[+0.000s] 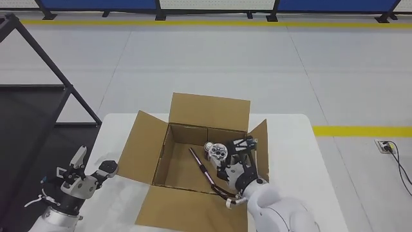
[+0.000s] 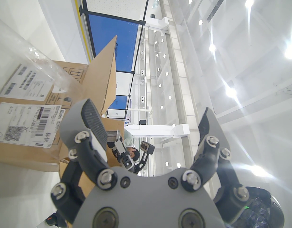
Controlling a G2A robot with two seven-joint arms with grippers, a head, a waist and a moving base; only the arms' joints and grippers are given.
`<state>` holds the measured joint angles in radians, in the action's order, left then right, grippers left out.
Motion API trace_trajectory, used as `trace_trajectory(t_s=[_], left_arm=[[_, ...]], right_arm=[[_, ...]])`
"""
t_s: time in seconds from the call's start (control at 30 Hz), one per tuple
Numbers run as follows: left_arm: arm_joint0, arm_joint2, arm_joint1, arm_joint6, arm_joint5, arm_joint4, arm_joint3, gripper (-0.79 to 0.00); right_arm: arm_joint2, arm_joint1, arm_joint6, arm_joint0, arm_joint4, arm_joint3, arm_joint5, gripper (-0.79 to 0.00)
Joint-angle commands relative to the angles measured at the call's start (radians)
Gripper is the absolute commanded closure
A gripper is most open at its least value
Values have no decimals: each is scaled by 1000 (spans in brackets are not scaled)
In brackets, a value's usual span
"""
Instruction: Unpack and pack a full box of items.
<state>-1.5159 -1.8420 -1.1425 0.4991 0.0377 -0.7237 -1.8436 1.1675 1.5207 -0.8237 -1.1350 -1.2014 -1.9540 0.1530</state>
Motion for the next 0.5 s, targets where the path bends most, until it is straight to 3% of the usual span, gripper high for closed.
trace_trajectory(t_s=[0.0, 0.13, 0.47], left_arm=[[0, 0, 0, 0, 0, 0, 0, -785], [0, 0, 0, 0, 0, 0, 0, -785], [0, 0, 0, 0, 0, 0, 0, -785]], right_arm=[[-3, 3, 6, 18, 12, 47, 19, 0], [-22, 8, -7, 61, 29, 124, 34, 0], [-22, 8, -7, 61, 29, 124, 34, 0]])
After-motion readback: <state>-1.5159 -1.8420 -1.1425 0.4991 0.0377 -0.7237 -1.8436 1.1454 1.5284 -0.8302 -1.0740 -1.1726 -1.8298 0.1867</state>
